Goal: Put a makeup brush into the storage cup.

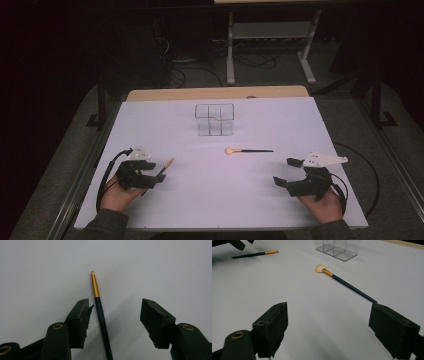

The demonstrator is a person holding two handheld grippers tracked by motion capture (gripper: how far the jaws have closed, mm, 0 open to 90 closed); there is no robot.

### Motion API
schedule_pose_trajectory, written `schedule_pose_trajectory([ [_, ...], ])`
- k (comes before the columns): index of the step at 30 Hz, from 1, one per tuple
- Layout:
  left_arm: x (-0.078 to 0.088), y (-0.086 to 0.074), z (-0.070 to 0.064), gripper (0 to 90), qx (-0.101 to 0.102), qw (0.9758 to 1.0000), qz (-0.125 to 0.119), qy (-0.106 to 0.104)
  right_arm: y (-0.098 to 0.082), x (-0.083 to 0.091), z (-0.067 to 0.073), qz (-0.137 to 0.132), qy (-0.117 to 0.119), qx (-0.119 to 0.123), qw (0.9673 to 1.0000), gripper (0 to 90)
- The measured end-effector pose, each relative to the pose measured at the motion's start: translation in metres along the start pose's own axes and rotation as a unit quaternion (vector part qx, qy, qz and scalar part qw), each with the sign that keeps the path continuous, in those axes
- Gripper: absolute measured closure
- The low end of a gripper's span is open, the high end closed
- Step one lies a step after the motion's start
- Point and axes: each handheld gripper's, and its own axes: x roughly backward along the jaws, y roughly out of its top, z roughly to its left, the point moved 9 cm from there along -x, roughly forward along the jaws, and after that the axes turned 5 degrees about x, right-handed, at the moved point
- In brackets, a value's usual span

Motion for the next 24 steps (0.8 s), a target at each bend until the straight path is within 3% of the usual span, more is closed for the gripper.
schedule_pose_trajectory([
  [10,-0.006,0.007,0.005,49.7,-0.009,0.9989,0.046,0.005,0.001,0.003,-0.002,-0.002,-0.003,0.002,1.0000,14.7],
  [12,-0.008,0.008,0.006,52.8,-0.002,0.9989,0.046,0.003,0.001,0.003,-0.002,-0.003,-0.003,0.003,1.0000,14.7],
  [13,-0.011,0.008,0.009,54.0,0.001,0.9981,0.061,0.006,0.002,0.003,-0.003,-0.004,-0.004,0.002,1.0000,14.7],
  [16,-0.013,0.008,0.012,56.1,0.001,0.9974,0.072,0.008,0.002,0.003,-0.003,-0.003,-0.003,-0.001,1.0000,14.7],
  [17,-0.013,0.008,0.015,56.9,-0.009,0.9962,0.086,0.010,0.001,0.003,-0.004,-0.001,-0.003,-0.001,1.0000,14.7],
  [24,-0.017,0.008,0.016,62.1,-0.001,0.9949,0.100,0.006,0.002,0.002,-0.003,-0.002,-0.002,0.002,1.0000,14.7],
])
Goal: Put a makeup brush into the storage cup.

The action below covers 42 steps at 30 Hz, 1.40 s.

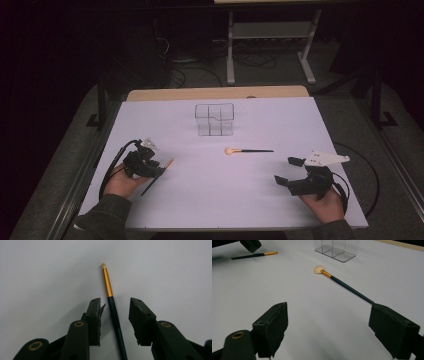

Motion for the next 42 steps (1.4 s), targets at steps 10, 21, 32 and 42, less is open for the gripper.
schedule_pose_trajectory([
  [10,-0.010,-0.003,0.002,72.9,0.001,0.9994,0.035,0.007,-0.001,0.001,0.000,0.002,-0.001,-0.002,1.0000,14.8],
  [21,-0.015,-0.003,0.001,80.7,0.003,0.9984,0.054,0.019,0.000,0.002,0.001,0.001,0.000,0.004,1.0000,14.8],
  [32,-0.017,0.000,-0.001,83.0,-0.007,0.9974,0.065,0.030,0.001,0.000,0.005,0.004,0.002,0.011,0.9999,15.2],
  [42,-0.012,-0.001,0.001,83.2,-0.011,0.9979,0.062,0.015,0.002,-0.006,0.013,0.012,0.014,0.012,0.9998,16.9],
])
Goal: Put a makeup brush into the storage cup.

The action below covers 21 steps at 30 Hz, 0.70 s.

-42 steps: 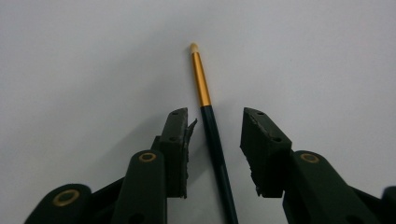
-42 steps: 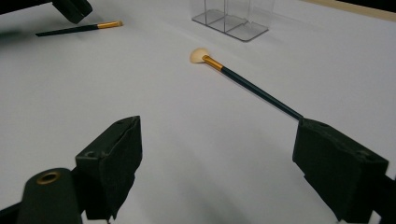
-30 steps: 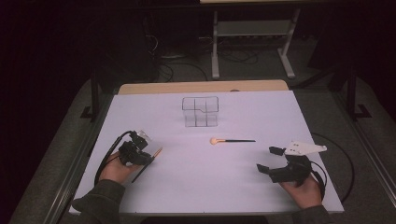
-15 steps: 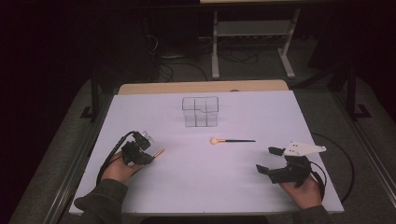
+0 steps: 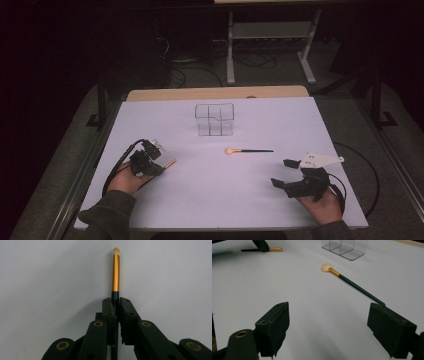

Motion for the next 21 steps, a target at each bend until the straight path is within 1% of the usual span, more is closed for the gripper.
schedule_pose_trajectory([
  [1,0.004,0.001,-0.002,83.2,0.004,0.9999,-0.010,-0.008,0.001,-0.001,0.001,0.001,0.002,0.002,1.0000,16.9],
  [2,0.007,0.002,-0.002,83.2,0.000,0.9999,-0.014,-0.010,0.001,-0.002,0.002,0.003,0.003,0.002,1.0000,16.9],
  [3,0.009,0.002,-0.003,83.2,0.004,0.9997,-0.021,-0.015,0.002,-0.003,0.003,0.004,0.005,0.004,1.0000,16.9],
  [4,0.012,0.003,-0.004,83.2,0.001,0.9994,-0.028,-0.020,0.002,-0.004,0.004,0.007,0.007,0.001,0.9999,17.0],
  [5,0.014,0.004,-0.005,83.2,0.004,0.9991,-0.033,-0.026,0.002,-0.005,0.005,0.010,0.010,0.001,0.9999,17.0],
  [6,0.014,0.004,-0.005,83.2,0.004,0.9991,-0.033,-0.026,0.002,-0.005,0.005,0.010,0.010,0.001,0.9999,17.0],
  [7,0.018,0.005,-0.008,83.2,0.008,0.9983,-0.045,-0.035,0.003,-0.007,0.007,0.014,0.015,0.001,0.9998,17.0],
  [8,0.018,0.005,-0.008,83.2,0.008,0.9983,-0.045,-0.035,0.003,-0.007,0.008,0.016,0.018,0.001,0.9997,17.0],
  [9,0.022,0.006,-0.010,83.2,0.003,0.9979,-0.050,-0.041,0.003,-0.007,0.008,0.016,0.018,0.001,0.9997,17.0],
  [10,0.025,0.007,-0.012,83.2,0.003,0.9972,-0.060,-0.045,0.004,-0.009,0.009,0.021,0.021,-0.003,0.9996,17.0],
  [11,0.028,0.008,-0.015,83.2,-0.002,0.9963,-0.070,-0.049,0.006,-0.011,0.010,0.026,0.025,-0.002,0.9993,17.0],
  [13,0.030,0.009,-0.017,83.2,-0.003,0.9959,-0.074,-0.051,0.007,-0.012,0.011,0.025,0.027,-0.001,0.9993,17.0],
  [14,0.032,0.010,-0.019,83.2,-0.010,0.9952,-0.081,-0.054,0.009,-0.013,0.012,0.026,0.029,-0.003,0.9992,17.0],
  [15,0.037,0.012,-0.023,83.2,-0.015,0.9938,-0.091,-0.061,0.013,-0.014,0.014,0.027,0.034,0.003,0.9991,17.4],
  [16,0.037,0.012,-0.023,83.2,-0.015,0.9938,-0.091,-0.061,0.015,-0.015,0.015,0.026,0.035,0.006,0.9990,17.7],
  [17,0.040,0.013,-0.028,83.2,-0.016,0.9924,-0.102,-0.067,0.017,-0.015,0.016,0.026,0.038,0.012,0.9989,17.9],
  [19,0.043,0.014,-0.032,83.2,-0.017,0.9914,-0.108,-0.072,0.022,-0.017,0.019,0.026,0.043,0.017,0.9986,18.5],
  [20,0.044,0.016,-0.035,83.2,-0.015,0.9903,-0.116,-0.075,0.024,-0.018,0.021,0.026,0.046,0.020,0.9984,18.5],
  [21,0.046,0.016,-0.037,83.2,-0.018,0.9897,-0.118,-0.080,0.027,-0.018,0.021,0.026,0.048,0.021,0.9983,18.6],
])
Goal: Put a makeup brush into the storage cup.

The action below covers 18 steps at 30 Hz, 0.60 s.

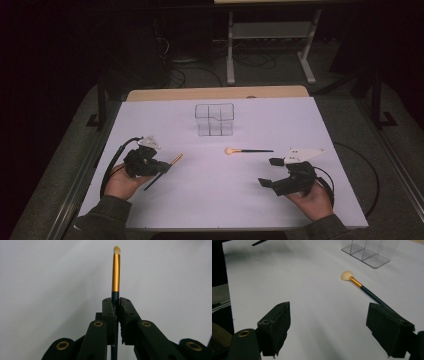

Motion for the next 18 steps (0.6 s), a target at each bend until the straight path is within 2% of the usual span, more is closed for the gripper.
schedule_pose_trajectory([
  [3,0.001,0.003,-0.005,83.2,0.000,0.9999,-0.011,-0.012,0.006,-0.002,0.002,0.001,0.008,0.006,1.0000,18.6],
  [4,0.003,0.004,-0.009,83.2,-0.009,0.9997,-0.014,-0.016,0.008,-0.003,0.003,0.002,0.010,0.006,0.9999,18.6],
  [8,0.004,0.007,-0.016,83.2,-0.014,0.9994,-0.022,-0.024,0.018,-0.006,0.006,0.003,0.022,0.010,0.9997,18.7],
  [9,0.004,0.008,-0.017,83.2,-0.021,0.9992,-0.024,-0.026,0.018,-0.006,0.006,0.003,0.022,0.010,0.9997,18.7],
  [14,0.005,0.013,-0.029,83.2,-0.019,0.9976,-0.047,-0.047,0.034,-0.010,0.010,0.005,0.037,0.021,0.9991,19.2],
  [18,0.005,0.015,-0.036,83.2,-0.022,0.9968,-0.055,-0.054,0.046,-0.012,0.015,-0.001,0.051,0.028,0.9983,20.8],
])
